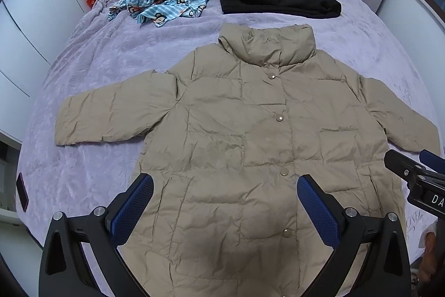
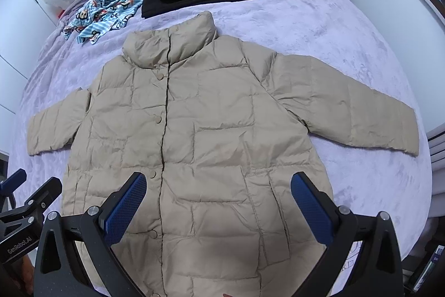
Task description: Fold large clothes
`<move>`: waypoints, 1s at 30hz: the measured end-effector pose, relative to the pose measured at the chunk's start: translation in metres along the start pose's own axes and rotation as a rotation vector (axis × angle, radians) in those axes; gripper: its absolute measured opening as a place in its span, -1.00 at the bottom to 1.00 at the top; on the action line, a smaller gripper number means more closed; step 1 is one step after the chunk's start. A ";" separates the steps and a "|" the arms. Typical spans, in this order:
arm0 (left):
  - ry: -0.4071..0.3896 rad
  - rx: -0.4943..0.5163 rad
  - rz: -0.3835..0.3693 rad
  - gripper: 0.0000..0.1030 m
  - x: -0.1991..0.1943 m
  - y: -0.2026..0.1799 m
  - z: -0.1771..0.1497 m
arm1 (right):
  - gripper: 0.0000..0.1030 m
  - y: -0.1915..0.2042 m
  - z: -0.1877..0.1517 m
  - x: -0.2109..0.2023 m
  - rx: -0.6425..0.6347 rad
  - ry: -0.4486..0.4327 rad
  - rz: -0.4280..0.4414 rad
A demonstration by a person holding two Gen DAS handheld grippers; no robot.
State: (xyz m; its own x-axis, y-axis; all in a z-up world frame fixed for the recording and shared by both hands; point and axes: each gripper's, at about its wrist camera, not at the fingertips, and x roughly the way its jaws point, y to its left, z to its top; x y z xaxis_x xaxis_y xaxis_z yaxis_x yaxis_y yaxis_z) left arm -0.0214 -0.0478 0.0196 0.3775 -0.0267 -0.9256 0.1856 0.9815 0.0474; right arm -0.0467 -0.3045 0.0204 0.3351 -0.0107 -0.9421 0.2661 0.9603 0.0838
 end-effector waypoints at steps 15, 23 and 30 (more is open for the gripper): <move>0.005 0.003 0.014 1.00 0.000 -0.006 0.001 | 1.00 0.002 0.001 -0.001 -0.016 -0.011 -0.001; 0.008 0.000 0.011 1.00 0.000 -0.004 -0.001 | 1.00 0.004 0.000 0.000 -0.019 -0.010 0.003; 0.010 -0.001 0.012 1.00 0.001 -0.004 -0.001 | 1.00 0.004 0.000 0.004 -0.026 -0.009 0.010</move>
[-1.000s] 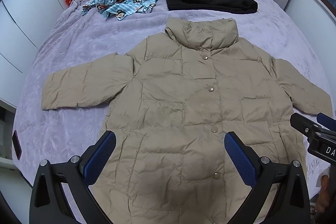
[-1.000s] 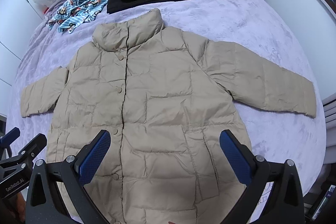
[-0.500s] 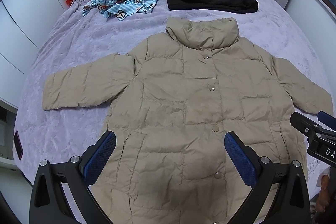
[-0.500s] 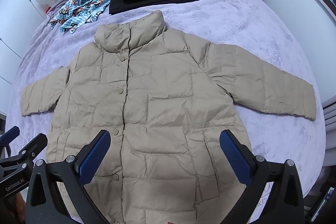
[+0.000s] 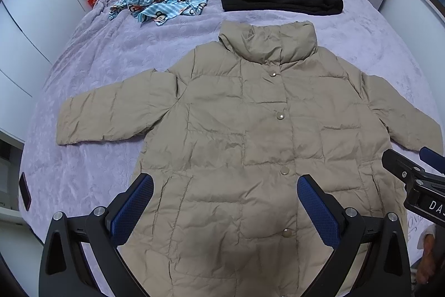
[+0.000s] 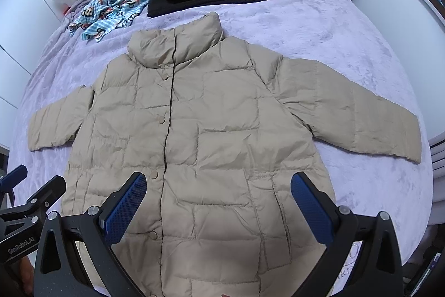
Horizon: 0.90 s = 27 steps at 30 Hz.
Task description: Fold large clothes
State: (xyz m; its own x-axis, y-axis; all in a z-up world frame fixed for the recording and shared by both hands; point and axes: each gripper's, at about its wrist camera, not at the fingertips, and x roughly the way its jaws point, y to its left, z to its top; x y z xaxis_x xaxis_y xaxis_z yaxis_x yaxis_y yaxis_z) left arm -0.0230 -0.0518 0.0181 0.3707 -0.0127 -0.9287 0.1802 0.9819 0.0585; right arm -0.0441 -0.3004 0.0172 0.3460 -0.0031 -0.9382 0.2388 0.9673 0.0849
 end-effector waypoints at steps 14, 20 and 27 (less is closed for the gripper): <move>-0.005 0.009 0.007 1.00 0.000 -0.003 0.002 | 1.00 -0.001 0.000 0.002 -0.002 0.004 0.004; -0.005 -0.003 0.007 1.00 -0.001 -0.002 0.002 | 1.00 -0.001 0.000 0.004 -0.005 0.007 0.003; -0.005 -0.010 0.007 1.00 0.000 -0.001 0.003 | 1.00 0.000 0.001 0.004 -0.008 0.006 0.003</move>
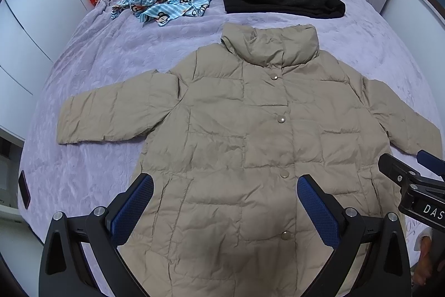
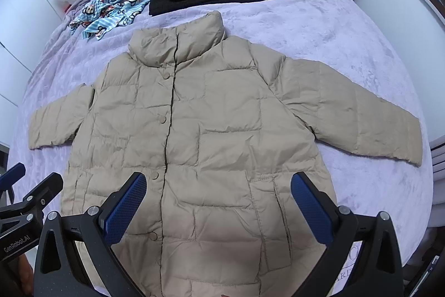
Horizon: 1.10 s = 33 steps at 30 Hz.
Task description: Fold large clothes
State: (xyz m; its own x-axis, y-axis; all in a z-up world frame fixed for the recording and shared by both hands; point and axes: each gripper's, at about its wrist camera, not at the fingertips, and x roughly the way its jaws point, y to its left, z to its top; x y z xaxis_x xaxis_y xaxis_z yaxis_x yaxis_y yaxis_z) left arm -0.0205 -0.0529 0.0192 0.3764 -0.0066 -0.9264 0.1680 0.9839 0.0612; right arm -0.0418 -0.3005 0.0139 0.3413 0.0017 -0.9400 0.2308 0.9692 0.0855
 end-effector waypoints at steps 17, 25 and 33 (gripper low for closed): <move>-0.002 -0.022 0.005 1.00 -0.002 0.009 -0.004 | 1.00 0.003 0.000 0.000 -0.007 -0.002 -0.001; 0.000 -0.025 0.008 1.00 -0.003 0.010 -0.005 | 1.00 0.006 0.001 0.000 -0.012 -0.006 -0.004; 0.000 -0.024 0.005 1.00 -0.003 0.010 -0.005 | 1.00 0.007 0.000 0.001 -0.013 -0.006 -0.008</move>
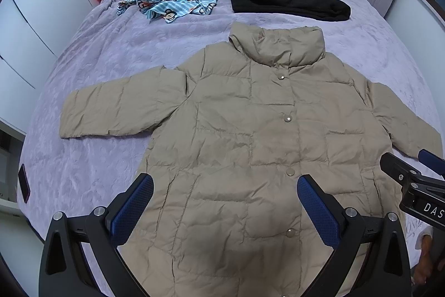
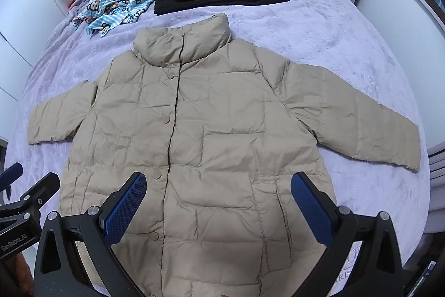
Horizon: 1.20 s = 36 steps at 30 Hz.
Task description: Fold large clothes
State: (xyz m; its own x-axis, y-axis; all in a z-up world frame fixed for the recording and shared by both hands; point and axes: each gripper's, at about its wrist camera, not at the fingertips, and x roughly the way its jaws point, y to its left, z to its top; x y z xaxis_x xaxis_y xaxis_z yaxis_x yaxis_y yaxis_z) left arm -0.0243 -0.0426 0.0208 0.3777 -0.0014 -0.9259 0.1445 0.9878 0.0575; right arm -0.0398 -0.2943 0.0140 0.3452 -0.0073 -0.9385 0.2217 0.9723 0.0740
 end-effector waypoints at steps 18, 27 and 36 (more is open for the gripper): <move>0.035 0.023 -0.055 1.00 0.031 0.017 0.002 | 1.00 0.006 -0.004 0.018 0.060 0.059 0.027; 0.054 -0.095 -0.212 1.00 0.070 0.096 0.005 | 1.00 0.026 -0.021 0.027 0.146 0.068 0.048; 0.008 -0.359 -0.257 1.00 0.144 0.246 0.007 | 1.00 0.107 -0.031 0.064 0.092 0.126 0.142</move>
State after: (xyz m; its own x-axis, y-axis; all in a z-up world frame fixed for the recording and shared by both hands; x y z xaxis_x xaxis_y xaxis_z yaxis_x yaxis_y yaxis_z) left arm 0.0722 0.1988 -0.0961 0.3638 -0.2540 -0.8961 -0.0949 0.9470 -0.3070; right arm -0.0219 -0.1836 -0.0482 0.2632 0.1634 -0.9508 0.2637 0.9358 0.2338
